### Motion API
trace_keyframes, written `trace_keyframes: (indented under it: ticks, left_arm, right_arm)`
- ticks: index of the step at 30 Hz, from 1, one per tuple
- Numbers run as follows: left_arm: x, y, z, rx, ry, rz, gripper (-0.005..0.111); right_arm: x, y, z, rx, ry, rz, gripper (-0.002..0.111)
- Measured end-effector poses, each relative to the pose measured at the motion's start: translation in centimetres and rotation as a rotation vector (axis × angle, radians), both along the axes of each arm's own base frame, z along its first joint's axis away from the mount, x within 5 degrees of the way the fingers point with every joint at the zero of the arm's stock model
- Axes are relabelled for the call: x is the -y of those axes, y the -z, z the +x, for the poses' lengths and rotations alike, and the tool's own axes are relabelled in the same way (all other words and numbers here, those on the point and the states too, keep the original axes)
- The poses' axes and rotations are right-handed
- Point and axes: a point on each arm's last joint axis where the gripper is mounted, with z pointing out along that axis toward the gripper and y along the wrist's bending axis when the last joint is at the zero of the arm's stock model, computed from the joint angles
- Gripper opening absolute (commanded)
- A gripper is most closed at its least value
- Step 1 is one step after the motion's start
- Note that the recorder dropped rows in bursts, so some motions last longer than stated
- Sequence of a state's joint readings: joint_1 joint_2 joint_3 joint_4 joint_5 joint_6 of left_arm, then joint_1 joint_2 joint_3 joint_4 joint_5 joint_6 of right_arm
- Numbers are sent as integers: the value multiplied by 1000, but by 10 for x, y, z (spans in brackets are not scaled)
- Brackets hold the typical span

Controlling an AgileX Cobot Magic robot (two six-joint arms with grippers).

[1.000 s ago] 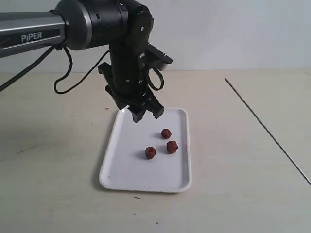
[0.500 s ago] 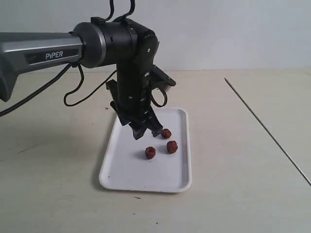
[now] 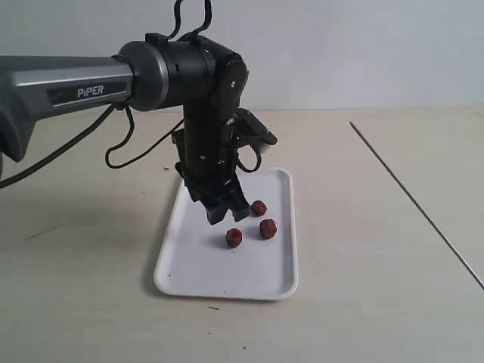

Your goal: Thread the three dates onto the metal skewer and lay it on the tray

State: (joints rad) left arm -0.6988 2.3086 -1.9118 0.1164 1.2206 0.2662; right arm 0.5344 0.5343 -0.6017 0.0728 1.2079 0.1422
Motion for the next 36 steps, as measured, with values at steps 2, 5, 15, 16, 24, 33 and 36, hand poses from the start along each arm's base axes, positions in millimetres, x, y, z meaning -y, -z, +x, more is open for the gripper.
trace_keyframes:
  ticks: [2,5,15,16,24,33,36]
  left_arm:
    - [1,5,-1,-18,-8,-7,51]
    - [2,6,-1,-25,-11,-12,51]
    - [2,7,-1,-27,-32,-14,51]
    - [2,9,-1,-30,-40,-12,51]
    - [2,24,0,-48,-87,8,51]
    - [2,25,0,-49,-106,9,51]
    - [2,25,0,-48,-110,8,51]
  right_arm:
    - [0,0,0,0,0,0,0]
    - [0,0,0,0,0,0,0]
    - [0,0,0,0,0,0,0]
    - [0,0,0,0,0,0,0]
    - [0,0,0,0,0,0,0]
    - [0,0,0,0,0,0,0]
    - [0,0,0,0,0,0,0]
